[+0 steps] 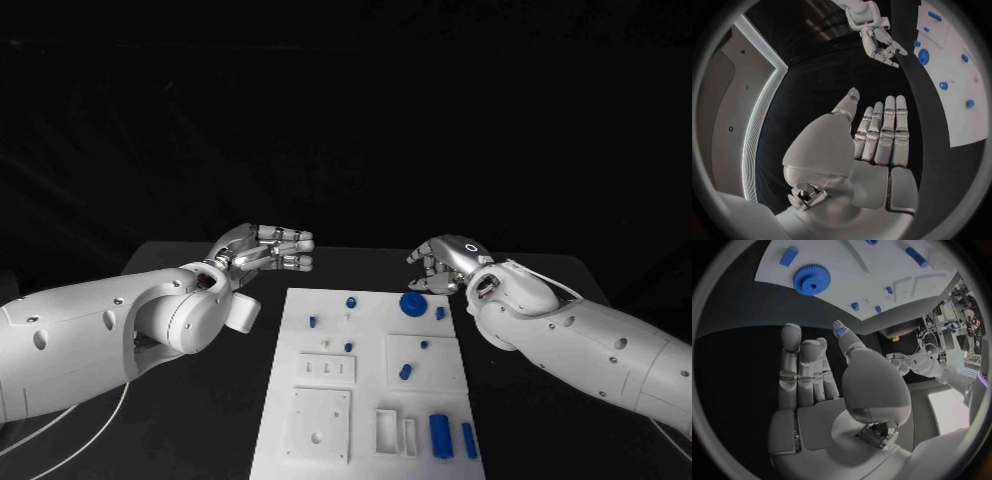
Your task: Assemble the parts on the task board
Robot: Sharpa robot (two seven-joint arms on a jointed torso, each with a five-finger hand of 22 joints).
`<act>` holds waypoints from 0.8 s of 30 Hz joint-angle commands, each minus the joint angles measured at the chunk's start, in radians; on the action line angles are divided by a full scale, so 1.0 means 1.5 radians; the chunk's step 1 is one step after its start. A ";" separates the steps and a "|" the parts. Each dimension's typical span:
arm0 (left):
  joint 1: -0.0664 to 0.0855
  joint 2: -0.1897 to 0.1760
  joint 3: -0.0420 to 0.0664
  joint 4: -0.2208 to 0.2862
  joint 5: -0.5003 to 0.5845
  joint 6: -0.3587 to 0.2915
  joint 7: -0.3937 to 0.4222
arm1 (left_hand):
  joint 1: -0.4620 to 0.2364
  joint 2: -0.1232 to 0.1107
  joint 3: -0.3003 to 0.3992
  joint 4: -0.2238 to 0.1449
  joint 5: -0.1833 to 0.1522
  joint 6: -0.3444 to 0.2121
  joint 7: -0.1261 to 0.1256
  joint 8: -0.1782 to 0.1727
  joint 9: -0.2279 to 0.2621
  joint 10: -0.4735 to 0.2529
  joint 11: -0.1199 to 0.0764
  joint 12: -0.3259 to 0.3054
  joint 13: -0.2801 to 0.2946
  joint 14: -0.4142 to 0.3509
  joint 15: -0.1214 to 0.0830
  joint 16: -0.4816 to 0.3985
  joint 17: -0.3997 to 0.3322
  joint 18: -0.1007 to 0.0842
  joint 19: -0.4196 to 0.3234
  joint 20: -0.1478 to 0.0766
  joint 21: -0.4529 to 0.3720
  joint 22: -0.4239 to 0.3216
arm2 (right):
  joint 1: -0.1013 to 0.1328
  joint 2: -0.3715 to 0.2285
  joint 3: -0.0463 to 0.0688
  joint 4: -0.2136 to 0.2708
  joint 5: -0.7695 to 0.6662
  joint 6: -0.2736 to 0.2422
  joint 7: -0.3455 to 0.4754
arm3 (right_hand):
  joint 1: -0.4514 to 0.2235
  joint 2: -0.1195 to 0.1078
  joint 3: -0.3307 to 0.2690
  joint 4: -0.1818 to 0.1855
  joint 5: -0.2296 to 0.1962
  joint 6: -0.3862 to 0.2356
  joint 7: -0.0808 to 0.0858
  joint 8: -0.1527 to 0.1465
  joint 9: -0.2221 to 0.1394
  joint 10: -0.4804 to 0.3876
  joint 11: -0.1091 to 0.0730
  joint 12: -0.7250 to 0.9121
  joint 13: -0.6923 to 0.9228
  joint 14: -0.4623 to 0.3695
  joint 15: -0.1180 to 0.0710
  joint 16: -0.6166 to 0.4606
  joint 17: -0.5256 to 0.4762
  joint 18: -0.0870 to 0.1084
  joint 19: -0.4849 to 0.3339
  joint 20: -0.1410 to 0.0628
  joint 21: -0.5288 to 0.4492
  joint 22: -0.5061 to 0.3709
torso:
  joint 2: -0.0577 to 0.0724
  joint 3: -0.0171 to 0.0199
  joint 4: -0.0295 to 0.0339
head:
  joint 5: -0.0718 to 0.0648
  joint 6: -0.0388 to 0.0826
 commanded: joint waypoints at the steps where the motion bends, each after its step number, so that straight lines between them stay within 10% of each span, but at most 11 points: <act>1: 0.002 0.000 0.000 -0.001 -0.003 0.010 0.007 | -0.002 -0.003 -0.002 -0.002 0.002 0.000 -0.002 0.003 0.001 -0.004 -0.001 0.002 0.001 -0.001 0.002 0.003 0.001 -0.003 -0.004 0.000 0.002 -0.001 | 0.000 0.000 0.001 -0.006 0.038 0.074 0.011 | -0.002 0.007 -0.001 0.004 0.009 -0.008 0.002 -0.003 -0.001 0.035 0.003 0.086 0.101 0.010 0.003 0.030 0.090 0.011 0.019 0.007 0.069 0.054 | 0.000 -0.0002 0.0002 | -0.005 0.000; 24: 0.002 0.004 -0.001 -0.003 -0.005 0.015 0.006 | -0.002 -0.002 -0.002 -0.002 0.002 -0.001 -0.002 0.003 0.001 -0.003 -0.001 0.002 0.001 -0.001 0.002 0.003 0.001 -0.003 -0.004 0.000 0.003 0.000 | -0.013 0.036 0.002 -0.080 0.029 0.130 0.006 | 0.003 0.004 0.005 0.029 0.017 -0.015 0.004 -0.002 -0.001 0.071 0.007 0.155 0.193 0.025 0.007 0.045 0.173 0.013 0.030 0.013 0.114 0.148 | 0.003 0.0010 0.0056 | -0.011 -0.009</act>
